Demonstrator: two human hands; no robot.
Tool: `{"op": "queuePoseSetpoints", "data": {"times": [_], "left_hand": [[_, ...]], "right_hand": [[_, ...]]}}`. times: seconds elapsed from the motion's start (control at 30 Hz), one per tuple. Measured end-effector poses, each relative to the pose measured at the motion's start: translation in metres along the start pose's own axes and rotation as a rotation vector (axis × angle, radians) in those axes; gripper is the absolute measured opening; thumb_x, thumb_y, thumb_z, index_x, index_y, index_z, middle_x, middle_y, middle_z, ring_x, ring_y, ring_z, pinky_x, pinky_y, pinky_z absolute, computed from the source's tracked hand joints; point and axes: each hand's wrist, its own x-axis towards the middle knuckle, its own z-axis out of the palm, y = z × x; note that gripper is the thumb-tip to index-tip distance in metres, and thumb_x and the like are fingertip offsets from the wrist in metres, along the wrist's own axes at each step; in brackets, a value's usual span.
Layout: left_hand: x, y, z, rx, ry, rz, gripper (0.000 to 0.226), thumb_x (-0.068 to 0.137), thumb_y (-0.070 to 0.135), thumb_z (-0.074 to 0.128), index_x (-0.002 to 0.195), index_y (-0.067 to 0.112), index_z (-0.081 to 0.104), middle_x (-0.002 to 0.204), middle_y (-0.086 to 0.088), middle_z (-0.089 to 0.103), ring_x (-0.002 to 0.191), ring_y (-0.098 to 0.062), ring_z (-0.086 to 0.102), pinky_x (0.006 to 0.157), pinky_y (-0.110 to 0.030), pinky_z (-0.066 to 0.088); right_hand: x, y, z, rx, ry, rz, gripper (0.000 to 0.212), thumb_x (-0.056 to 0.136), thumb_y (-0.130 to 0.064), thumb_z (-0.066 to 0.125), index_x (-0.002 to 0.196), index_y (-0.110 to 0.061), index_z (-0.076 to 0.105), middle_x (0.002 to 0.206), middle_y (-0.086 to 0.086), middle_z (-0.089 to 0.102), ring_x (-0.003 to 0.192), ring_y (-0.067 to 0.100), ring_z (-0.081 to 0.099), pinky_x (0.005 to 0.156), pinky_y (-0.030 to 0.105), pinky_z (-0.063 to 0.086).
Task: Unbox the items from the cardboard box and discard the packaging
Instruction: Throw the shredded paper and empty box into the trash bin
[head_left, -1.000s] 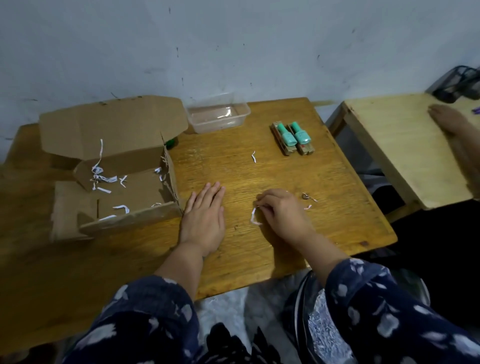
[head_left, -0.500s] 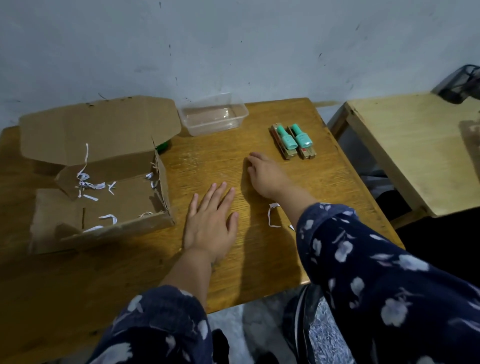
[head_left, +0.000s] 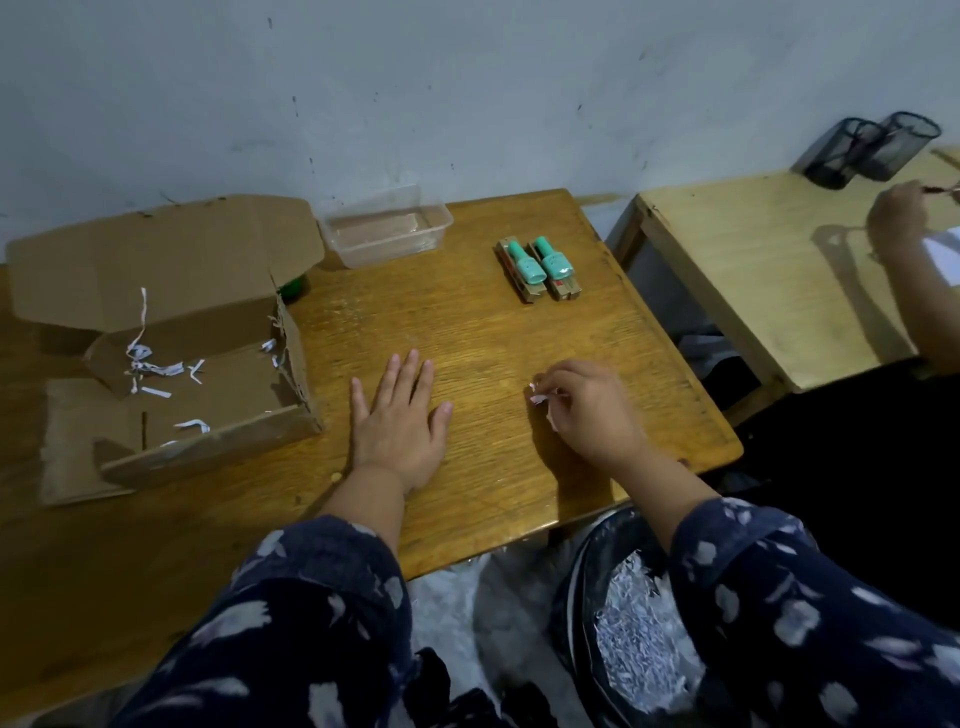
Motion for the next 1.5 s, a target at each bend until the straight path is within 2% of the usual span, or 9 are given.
{"op": "queuePoseSetpoints", "data": {"times": [0.17, 0.37, 0.5, 0.67, 0.83, 1.0, 1.1, 1.27, 1.5], "left_hand": [[0.002, 0.044, 0.009, 0.018, -0.005, 0.123, 0.062, 0.099, 0.05, 0.012, 0.151, 0.024, -0.006, 0.16, 0.005, -0.014, 0.145, -0.015, -0.018, 0.117, -0.057, -0.003], [0.0, 0.048, 0.015, 0.017, 0.041, 0.114, 0.061, 0.098, 0.052, 0.01, 0.152, 0.027, 0.002, 0.16, 0.01, -0.006, 0.147, -0.011, -0.011, 0.117, -0.055, 0.0], [0.001, 0.049, 0.016, 0.01, 0.067, 0.102, 0.062, 0.097, 0.053, 0.012, 0.153, 0.027, 0.007, 0.161, 0.01, -0.001, 0.147, -0.01, -0.007, 0.118, -0.053, 0.001], [0.001, 0.048, 0.017, -0.001, 0.082, 0.094, 0.061, 0.097, 0.053, 0.015, 0.153, 0.028, 0.01, 0.161, 0.011, 0.002, 0.147, -0.009, -0.005, 0.118, -0.052, 0.0], [-0.001, 0.049, 0.017, -0.003, 0.092, 0.103, 0.06, 0.098, 0.052, 0.017, 0.153, 0.027, 0.012, 0.161, 0.009, 0.004, 0.148, -0.01, -0.004, 0.118, -0.053, 0.0], [-0.001, 0.073, 0.01, 0.056, 0.013, 0.093, 0.062, 0.099, 0.049, 0.017, 0.153, 0.022, 0.003, 0.161, 0.003, -0.006, 0.147, -0.016, -0.009, 0.116, -0.058, -0.004], [0.0, 0.115, 0.008, 0.053, 0.009, 0.29, 0.059, 0.1, 0.044, 0.025, 0.153, 0.024, 0.011, 0.161, 0.004, -0.004, 0.147, -0.014, -0.009, 0.116, -0.055, -0.004], [0.0, 0.181, 0.026, 0.007, -0.034, 0.44, 0.053, 0.1, 0.038, 0.03, 0.151, 0.023, 0.022, 0.162, 0.006, 0.0, 0.147, -0.011, -0.006, 0.116, -0.053, -0.005], [0.011, 0.226, 0.052, 0.041, -0.056, 0.512, 0.055, 0.101, 0.042, 0.022, 0.152, 0.025, 0.015, 0.161, 0.007, 0.003, 0.148, -0.012, -0.005, 0.117, -0.054, -0.002]], "right_hand": [[-0.005, 0.01, -0.015, 0.033, -0.1, 0.344, 0.037, 0.098, -0.038, 0.039, 0.133, -0.031, 0.047, 0.14, 0.002, 0.044, 0.13, 0.026, 0.04, 0.107, 0.048, 0.035], [-0.007, -0.023, -0.006, -0.184, -0.402, 0.244, 0.054, 0.097, -0.037, 0.033, 0.149, -0.038, 0.015, 0.158, 0.007, 0.017, 0.142, 0.038, 0.015, 0.114, 0.052, 0.023], [-0.012, -0.037, -0.008, -0.301, -0.369, 0.156, 0.05, 0.096, -0.016, 0.036, 0.146, -0.017, 0.031, 0.153, 0.011, 0.027, 0.139, 0.035, 0.021, 0.113, 0.041, 0.025], [-0.03, -0.011, -0.007, -0.202, -0.193, 0.052, 0.031, 0.094, -0.012, 0.045, 0.118, -0.01, 0.064, 0.121, 0.006, 0.059, 0.114, 0.024, 0.045, 0.091, 0.034, 0.044], [-0.044, 0.009, -0.005, -0.119, -0.131, 0.032, 0.021, 0.091, -0.011, 0.054, 0.104, -0.013, 0.07, 0.104, 0.003, 0.064, 0.102, 0.021, 0.052, 0.074, 0.022, 0.032], [-0.054, 0.041, -0.021, 0.044, 0.022, 0.298, 0.018, 0.086, -0.002, 0.058, 0.09, -0.008, 0.074, 0.098, 0.007, 0.068, 0.096, 0.022, 0.061, 0.083, 0.024, 0.045], [-0.074, 0.061, -0.05, 0.105, 0.173, 0.451, 0.015, 0.082, 0.001, 0.06, 0.086, -0.002, 0.075, 0.094, 0.008, 0.069, 0.087, 0.013, 0.059, 0.077, 0.002, 0.036], [-0.137, 0.1, -0.074, -0.014, 0.338, 0.559, 0.018, 0.078, 0.005, 0.061, 0.082, -0.003, 0.076, 0.088, 0.011, 0.073, 0.084, 0.029, 0.068, 0.079, 0.036, 0.055], [-0.215, 0.14, -0.064, -0.059, 0.135, 0.876, 0.028, 0.085, -0.004, 0.05, 0.103, -0.001, 0.072, 0.108, 0.019, 0.069, 0.1, 0.036, 0.063, 0.084, 0.037, 0.049]]}}
